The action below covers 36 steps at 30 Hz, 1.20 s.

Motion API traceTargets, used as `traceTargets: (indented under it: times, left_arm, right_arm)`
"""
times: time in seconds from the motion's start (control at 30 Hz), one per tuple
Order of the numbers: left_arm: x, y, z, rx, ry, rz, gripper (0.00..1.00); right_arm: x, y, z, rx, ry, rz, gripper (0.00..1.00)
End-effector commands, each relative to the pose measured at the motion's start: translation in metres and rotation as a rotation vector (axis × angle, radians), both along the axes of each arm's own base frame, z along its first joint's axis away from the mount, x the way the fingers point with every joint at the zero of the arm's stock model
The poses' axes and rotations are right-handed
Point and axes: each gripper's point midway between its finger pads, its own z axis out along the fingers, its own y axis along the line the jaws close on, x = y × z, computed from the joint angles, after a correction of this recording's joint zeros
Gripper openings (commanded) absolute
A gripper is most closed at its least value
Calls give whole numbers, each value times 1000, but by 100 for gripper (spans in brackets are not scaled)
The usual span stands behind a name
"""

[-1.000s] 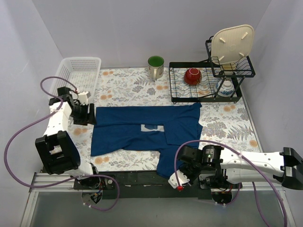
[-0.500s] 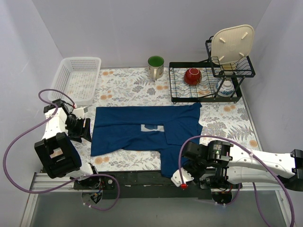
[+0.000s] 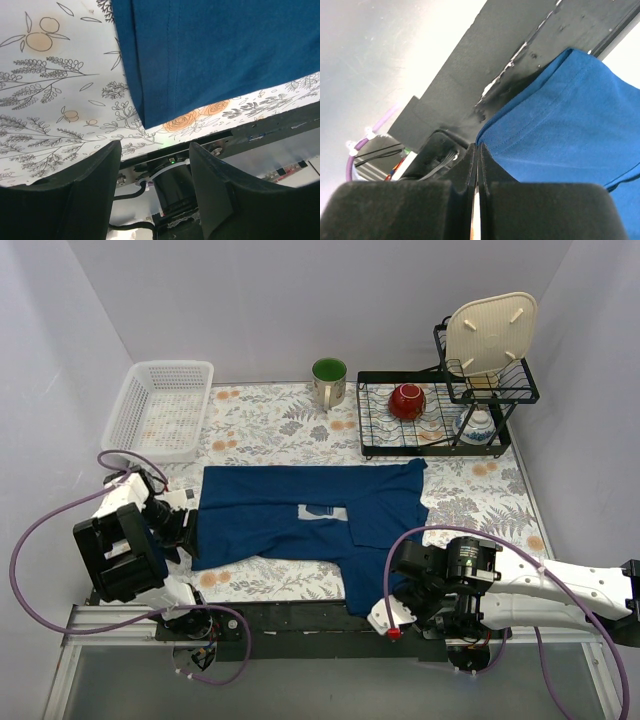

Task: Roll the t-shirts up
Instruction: Fold the T-shirt at the center of the board.

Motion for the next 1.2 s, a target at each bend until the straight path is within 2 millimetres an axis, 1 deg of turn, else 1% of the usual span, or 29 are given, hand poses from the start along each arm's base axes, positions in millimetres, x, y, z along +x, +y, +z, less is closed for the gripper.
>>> traceTargets:
  times: [0.0, 0.13, 0.27, 0.37, 0.53, 0.63, 0.7, 0.73, 0.77, 0.87, 0.9, 0.97, 1.0, 1.07, 1.1, 1.17]
  left_arm:
    - [3, 3, -14, 14, 15, 35, 55]
    - [9, 2, -24, 7, 18, 65, 53]
    - [17, 2, -31, 3, -5, 92, 50]
    - [18, 0, -35, -4, -18, 99, 47]
    - [7, -8, -43, -28, 4, 95, 44]
    - [3, -11, -45, -38, 16, 94, 43]
    - [1, -11, -45, -36, 12, 88, 40]
    - [0, -10, -45, -32, 13, 86, 38]
    - [-2, -11, -47, -34, 18, 83, 29]
    - [-4, -13, -48, -47, 23, 76, 18]
    - [-3, -14, -47, -49, 18, 78, 9]
    - [2, -13, -44, -50, -4, 80, 4]
    - [9, -11, -41, -44, -25, 80, 0]
    - [16, -9, -32, -43, -49, 82, 0]
    - [27, -5, -25, -34, -83, 79, 0]
    - [34, -1, -15, -24, -110, 68, 0]
  right_arm:
    - [-7, -5, 10, 1, 36, -21, 1]
    - [-8, -5, 10, 2, 40, -20, 1]
    - [-6, -5, 9, 2, 32, -33, 1]
    - [-5, -4, 7, 1, 29, -41, 1]
    - [-3, -2, 6, -2, 23, -52, 1]
    - [-3, -1, 5, -4, 23, -58, 1]
    - [-2, -2, 4, -10, 21, -63, 1]
    - [-2, -1, 4, -9, 20, -65, 1]
    - [-1, -1, 4, -10, 17, -66, 1]
    - [-1, -2, 3, -17, 17, -70, 1]
    - [0, -2, 3, -19, 17, -73, 1]
    - [2, -3, 3, -25, 12, -84, 1]
    - [3, -5, 4, -32, 13, -91, 1]
    - [8, -6, 7, -41, -2, -107, 1]
    - [9, -10, 9, -54, -6, -108, 1]
    - [14, -10, 17, -41, -23, -122, 1]
